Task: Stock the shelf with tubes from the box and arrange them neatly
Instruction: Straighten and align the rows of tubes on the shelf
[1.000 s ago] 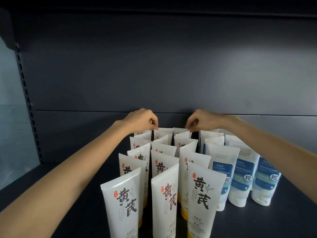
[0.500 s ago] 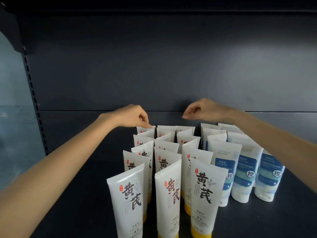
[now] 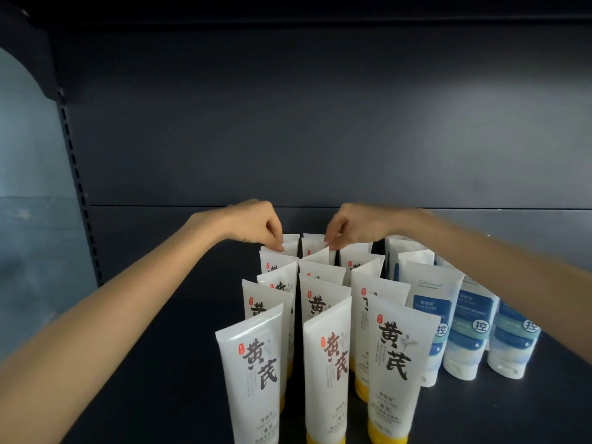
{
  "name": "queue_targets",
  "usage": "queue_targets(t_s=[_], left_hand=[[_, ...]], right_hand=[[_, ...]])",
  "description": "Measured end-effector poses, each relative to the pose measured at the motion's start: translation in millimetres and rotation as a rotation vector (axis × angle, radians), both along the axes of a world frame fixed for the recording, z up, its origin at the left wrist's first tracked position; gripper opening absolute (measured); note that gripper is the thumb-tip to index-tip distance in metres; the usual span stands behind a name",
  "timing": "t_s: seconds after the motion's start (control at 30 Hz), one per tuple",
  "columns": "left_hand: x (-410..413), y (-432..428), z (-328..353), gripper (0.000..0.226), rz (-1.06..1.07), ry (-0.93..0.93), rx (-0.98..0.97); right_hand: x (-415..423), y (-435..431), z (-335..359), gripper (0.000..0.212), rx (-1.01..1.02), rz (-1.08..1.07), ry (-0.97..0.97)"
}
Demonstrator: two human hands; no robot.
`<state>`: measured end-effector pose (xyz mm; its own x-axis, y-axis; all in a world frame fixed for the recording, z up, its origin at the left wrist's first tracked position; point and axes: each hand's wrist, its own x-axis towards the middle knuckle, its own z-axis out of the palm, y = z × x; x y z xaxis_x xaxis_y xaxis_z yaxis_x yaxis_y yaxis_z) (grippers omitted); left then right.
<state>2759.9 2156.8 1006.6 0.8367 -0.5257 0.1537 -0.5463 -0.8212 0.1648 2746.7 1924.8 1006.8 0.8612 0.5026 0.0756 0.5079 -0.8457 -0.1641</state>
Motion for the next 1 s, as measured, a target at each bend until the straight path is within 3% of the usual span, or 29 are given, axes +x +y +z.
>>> queue_targets(t_s=[0.4,1.0], left_hand=[[12,7,-20,0.016,-0.045,-0.189,-0.112],[12,-7,-20,0.009,-0.133,-0.061,-0.238]], right_hand=[[3,4,0,0.018,0.007,-0.031,-0.059],[-7,-36,8,0.02,0.157,-0.082,0.024]])
